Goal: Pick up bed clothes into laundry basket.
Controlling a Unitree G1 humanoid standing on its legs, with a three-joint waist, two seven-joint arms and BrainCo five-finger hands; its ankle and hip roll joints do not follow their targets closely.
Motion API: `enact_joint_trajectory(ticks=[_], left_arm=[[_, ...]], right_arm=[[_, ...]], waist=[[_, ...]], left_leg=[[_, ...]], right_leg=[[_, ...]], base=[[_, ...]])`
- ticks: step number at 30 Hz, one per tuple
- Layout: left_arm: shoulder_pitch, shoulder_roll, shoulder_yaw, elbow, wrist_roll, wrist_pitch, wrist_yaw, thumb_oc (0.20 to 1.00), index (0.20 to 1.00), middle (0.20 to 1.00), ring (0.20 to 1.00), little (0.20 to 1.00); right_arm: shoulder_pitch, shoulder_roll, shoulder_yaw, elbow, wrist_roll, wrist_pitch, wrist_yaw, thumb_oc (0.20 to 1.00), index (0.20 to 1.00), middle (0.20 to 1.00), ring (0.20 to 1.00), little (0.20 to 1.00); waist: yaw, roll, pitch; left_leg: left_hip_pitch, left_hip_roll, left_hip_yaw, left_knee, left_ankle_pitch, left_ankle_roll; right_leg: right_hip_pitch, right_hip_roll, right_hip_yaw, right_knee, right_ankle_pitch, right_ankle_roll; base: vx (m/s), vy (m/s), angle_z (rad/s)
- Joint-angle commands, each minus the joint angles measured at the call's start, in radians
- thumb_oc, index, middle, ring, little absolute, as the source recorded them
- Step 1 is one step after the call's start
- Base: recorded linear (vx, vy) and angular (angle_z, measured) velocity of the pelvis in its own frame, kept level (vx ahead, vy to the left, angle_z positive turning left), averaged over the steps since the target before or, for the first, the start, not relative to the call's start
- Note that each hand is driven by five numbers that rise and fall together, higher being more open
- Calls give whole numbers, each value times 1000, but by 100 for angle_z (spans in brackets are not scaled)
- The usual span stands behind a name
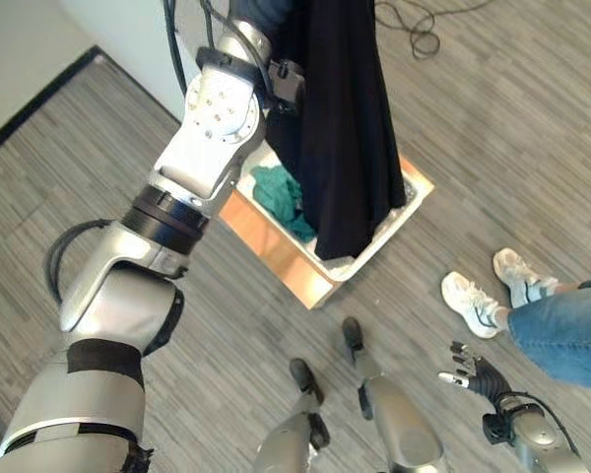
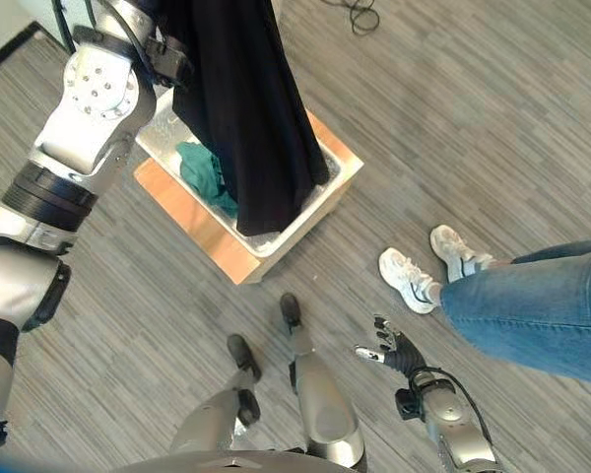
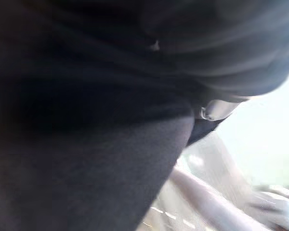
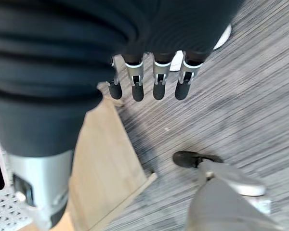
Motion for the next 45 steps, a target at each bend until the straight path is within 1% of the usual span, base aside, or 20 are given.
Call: enact_joint_trajectory(ticks=[1,2,3,10,13,16,21,25,31,33,35,36,37,38,40,41,42,43,44,45], left_arm=[[-110,12,30,71,43,-40,6,200,200,200,200,200],[-118,10,5,101,56,-30,-14,511,511,511,511,511],[-121,9,-5,107,62,-27,-21,1000,1000,1000,1000,1000],[-137,24,-60,112,126,-21,-40,1000,1000,1000,1000,1000],[-112,13,-68,74,135,-23,-52,1000,1000,1000,1000,1000],[-58,-27,-65,10,130,-25,-75,1000,1000,1000,1000,1000],[-67,-58,-113,-20,196,-12,-99,1000,1000,1000,1000,1000],[-71,-68,-108,-34,192,-18,-94,1000,1000,1000,1000,1000],[-48,-83,-69,-92,146,-39,-93,1000,1000,1000,1000,1000],[-3,-107,-29,-136,104,-52,-90,1000,1000,1000,1000,1000],[26,-122,-9,-155,84,-57,-92,1000,1000,1000,1000,1000],[114,-176,35,-193,18,-59,-105,1000,1000,1000,1000,1000],[119,-176,37,-196,18,-57,-106,1000,1000,1000,1000,1000],[242,-231,89,-240,-43,-52,-113,1000,1000,1000,1000,1000],[360,-261,104,-270,-49,-27,-135,1000,1000,1000,1000,1000],[414,-267,97,-270,-39,-9,-155,1000,1000,1000,1000,1000],[455,-264,63,-272,-16,11,-181,1000,1000,1000,1000,1000],[488,-266,32,-267,-11,24,-206,1000,1000,1000,1000,1000],[554,-261,12,-258,-21,31,-224,1000,1000,1000,1000,1000],[555,-260,12,-259,-21,31,-224,1000,1000,1000,1000,1000]], right_arm=[[17,-23,-27,-15,1,-48,-8,1000,1000,1000,1000,1000],[10,-25,-17,-7,2,-53,-7,1000,1000,1000,1000,1000],[6,-26,-13,-7,-2,-55,-6,1000,1000,1000,1000,1000],[-2,-28,-4,19,-17,-59,-5,1000,1000,1000,1000,1000],[-12,-30,4,29,-22,-60,-3,1000,1000,1000,1000,1000],[-31,-35,21,42,-41,-60,-3,1000,1000,1000,1000,1000],[-49,-45,37,48,-50,-60,6,1000,1000,1000,1000,1000],[-56,-45,42,59,-54,-59,8,1000,1000,1000,1000,1000],[-61,-41,54,74,-67,-51,14,1000,1000,1000,1000,1000],[-60,-31,53,80,-70,-44,12,1000,1000,1000,1000,1000],[-60,-25,52,87,-69,-43,11,1000,1000,1000,1000,1000],[-58,-15,50,85,-69,-36,11,1000,1000,1000,1000,1000],[-55,-17,50,84,-69,-36,12,1000,1000,1000,1000,1000],[-59,-7,47,69,-71,-30,10,1000,1000,1000,1000,1000],[-74,0,52,54,-76,-25,3,1000,1000,1000,1000,1000],[-81,4,49,42,-73,-24,-1,1000,1000,1000,1000,1000],[-84,9,38,32,-67,-23,-7,1000,1000,1000,1000,1000],[-82,10,29,18,-60,-27,-7,1000,1000,1000,1000,1000],[-74,16,20,4,-46,-35,-15,1000,1000,1000,1000,1000],[-74,16,20,4,-46,-35,-15,1000,1000,1000,1000,1000]], waist=[[0,-25,-7],[-2,-27,-7],[0,-26,-8],[6,-16,-8],[8,-15,-14],[12,-22,-27],[16,-33,-44],[22,-35,-55],[40,-34,-87],[51,-35,-112],[56,-35,-121],[67,-33,-135],[66,-31,-136],[89,-30,-143],[109,-24,-135],[117,-19,-129],[117,-12,-126],[107,-6,-128],[99,1,-132],[99,2,-136]], left_leg=[[2,19,-74,6,27,-35],[4,19,-74,6,26,-35],[5,18,-75,6,25,-35],[22,13,-82,6,22,-33],[34,13,-84,6,20,-31],[51,13,-89,6,15,-29],[66,12,-99,6,13,-24],[71,10,-107,6,13,-22],[100,5,-126,6,7,-17],[124,4,-140,6,1,-14],[134,4,-147,6,-1,-12],[156,3,-161,6,-6,-9],[158,3,-162,6,-6,-9],[180,4,-179,6,-10,-2],[204,6,-196,6,-12,6],[208,9,-213,6,-5,8],[210,8,-249,6,5,11],[205,5,-299,6,17,13],[197,-3,-366,11,31,16],[193,-1,-366,10,34,15]], right_leg=[[99,-68,-68,15,-128,117],[99,-68,-68,15,-125,117],[100,-69,-67,15,-125,117],[115,-74,-77,15,-125,123],[126,-77,-80,16,-126,124],[143,-81,-84,18,-126,126],[162,-85,-95,18,-123,125],[172,-89,-107,19,-123,126],[207,-90,-115,23,-131,126],[231,-93,-121,34,-142,125],[240,-95,-126,46,-152,124],[256,-97,-131,77,-172,120],[258,-97,-132,80,-175,120],[265,-103,-150,145,-206,117],[261,-104,-161,228,-229,119],[258,-99,-153,265,-251,117],[257,-84,-105,304,-277,113],[255,-52,-16,336,-302,107],[268,-8,106,355,-332,102],[264,-6,106,353,-328,101]], base=[[0,0,0],[0,0,0],[0,0,0],[-8,14,3],[-7,11,1],[-24,13,5],[-48,-1,11],[-50,1,8],[-17,5,7],[6,-1,3],[25,3,16],[26,6,28],[2,23,29],[-20,15,23],[-73,-5,18],[-103,-49,25],[-91,-86,54],[-83,-128,70],[-62,-97,99],[-88,-139,134]])
